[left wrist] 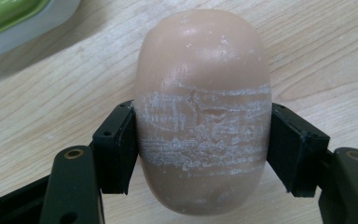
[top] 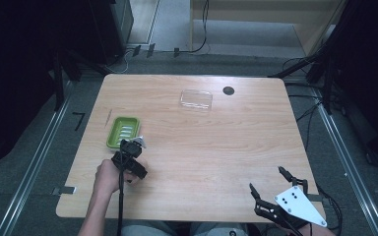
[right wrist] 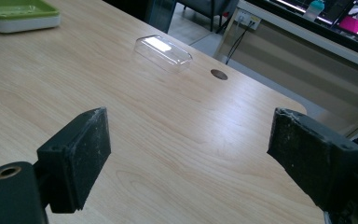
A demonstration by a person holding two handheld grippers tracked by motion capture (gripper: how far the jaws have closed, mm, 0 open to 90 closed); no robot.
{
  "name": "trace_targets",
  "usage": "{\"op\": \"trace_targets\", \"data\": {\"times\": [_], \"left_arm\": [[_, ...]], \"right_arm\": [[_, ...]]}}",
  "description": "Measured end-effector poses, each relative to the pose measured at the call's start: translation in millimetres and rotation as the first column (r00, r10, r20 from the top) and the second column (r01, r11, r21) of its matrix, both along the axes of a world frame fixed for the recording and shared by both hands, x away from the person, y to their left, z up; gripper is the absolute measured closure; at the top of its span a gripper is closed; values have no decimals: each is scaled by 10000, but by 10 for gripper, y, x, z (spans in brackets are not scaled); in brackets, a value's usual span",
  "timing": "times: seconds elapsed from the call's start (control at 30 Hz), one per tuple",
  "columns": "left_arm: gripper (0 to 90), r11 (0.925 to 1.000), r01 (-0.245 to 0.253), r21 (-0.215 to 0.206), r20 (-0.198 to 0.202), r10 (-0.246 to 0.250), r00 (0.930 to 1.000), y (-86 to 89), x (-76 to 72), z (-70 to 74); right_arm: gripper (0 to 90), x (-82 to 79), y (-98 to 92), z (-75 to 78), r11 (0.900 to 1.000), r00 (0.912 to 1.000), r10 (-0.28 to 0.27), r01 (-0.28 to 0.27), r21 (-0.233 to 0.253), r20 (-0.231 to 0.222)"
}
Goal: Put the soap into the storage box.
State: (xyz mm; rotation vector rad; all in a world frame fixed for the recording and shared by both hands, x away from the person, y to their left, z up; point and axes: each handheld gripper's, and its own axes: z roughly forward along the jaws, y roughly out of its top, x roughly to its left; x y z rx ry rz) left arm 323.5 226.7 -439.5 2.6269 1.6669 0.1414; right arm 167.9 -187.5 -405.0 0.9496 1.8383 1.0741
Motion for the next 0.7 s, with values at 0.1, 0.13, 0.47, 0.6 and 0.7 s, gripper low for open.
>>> {"op": "trace_targets", "data": {"times": [0.1,0.13,0.47,0.6,0.7], "left_arm": [[337,10000,56,5,-34,-56,10000,28,-5,16],[337,10000,33,10,8,-33,10000,34,-7,19],[337,10000,-64,5,4,64,10000,138,-7,78],[337,9998,-176,48,105,176,9998,203,11,101],[337,9997,-220,49,26,219,9998,223,16,104]], "right_arm": [[133,-1,2,0,10000,10000,-4,4,-6,1],[133,-1,4,1,10000,10000,-10,10,-2,4],[133,2,0,0,10000,10000,1,-1,-1,-1],[133,3,-5,-1,10000,10000,13,-13,2,-16],[133,4,-5,-1,10000,10000,17,-17,2,-15]]}}
